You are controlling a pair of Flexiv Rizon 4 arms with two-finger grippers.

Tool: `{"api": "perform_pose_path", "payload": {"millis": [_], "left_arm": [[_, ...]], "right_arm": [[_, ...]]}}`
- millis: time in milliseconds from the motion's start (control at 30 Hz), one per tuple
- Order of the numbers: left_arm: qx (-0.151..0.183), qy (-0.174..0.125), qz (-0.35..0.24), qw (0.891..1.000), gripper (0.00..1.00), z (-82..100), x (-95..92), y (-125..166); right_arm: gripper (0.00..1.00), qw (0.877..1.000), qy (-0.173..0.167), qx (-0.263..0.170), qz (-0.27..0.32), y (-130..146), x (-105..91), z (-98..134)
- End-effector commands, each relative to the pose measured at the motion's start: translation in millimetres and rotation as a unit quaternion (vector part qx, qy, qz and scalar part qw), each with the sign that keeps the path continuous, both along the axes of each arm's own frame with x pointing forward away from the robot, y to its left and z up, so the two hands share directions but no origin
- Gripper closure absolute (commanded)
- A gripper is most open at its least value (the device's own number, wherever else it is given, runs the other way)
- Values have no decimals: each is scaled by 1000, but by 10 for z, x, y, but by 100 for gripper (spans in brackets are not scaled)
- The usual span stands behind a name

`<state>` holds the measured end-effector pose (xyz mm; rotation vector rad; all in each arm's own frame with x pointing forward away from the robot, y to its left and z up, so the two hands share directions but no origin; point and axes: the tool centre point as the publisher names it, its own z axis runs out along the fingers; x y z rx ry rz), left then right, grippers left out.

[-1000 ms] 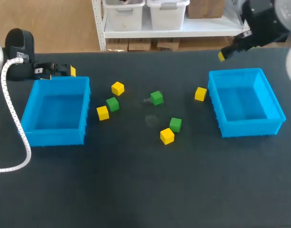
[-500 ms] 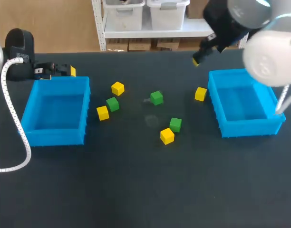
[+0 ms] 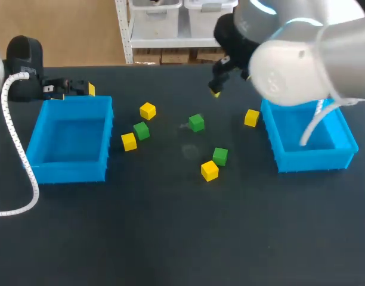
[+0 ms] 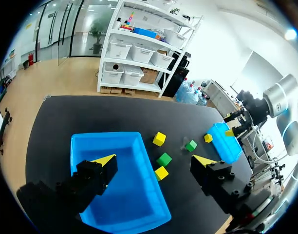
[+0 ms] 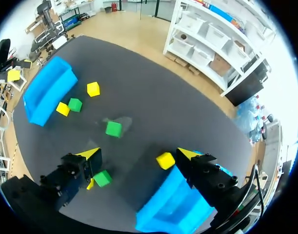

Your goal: Put the green cubes in the right bin and the yellow cubes in the left bin.

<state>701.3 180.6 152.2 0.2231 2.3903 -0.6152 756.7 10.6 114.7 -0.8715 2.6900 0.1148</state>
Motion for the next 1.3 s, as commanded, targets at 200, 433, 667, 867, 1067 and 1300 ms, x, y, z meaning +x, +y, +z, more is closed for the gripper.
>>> {"api": "perform_pose_path", "payload": {"millis": [200, 433, 667, 867, 1067, 1300], "left_arm": [[-4, -3, -3, 1000, 0, -15, -2, 19], [-4, -3, -3, 1000, 0, -15, -2, 19], [-4, -3, -3, 1000, 0, -15, -2, 19], [-4, -3, -3, 1000, 0, -15, -2, 19], [-4, -3, -3, 1000, 0, -15, -2, 19], [-4, -3, -3, 1000, 0, -15, -2, 19]], "right_arm": [[0, 998, 47, -31, -9, 395, 165, -387], [0, 996, 65, -62, -26, 495, 264, -713], [0, 992, 91, -57, -72, 515, 287, -880], [0, 991, 98, -51, -73, 552, 246, -935], [0, 990, 105, -52, -78, 569, 184, -1034], [0, 990, 107, -52, -80, 583, 135, -1129]]}}
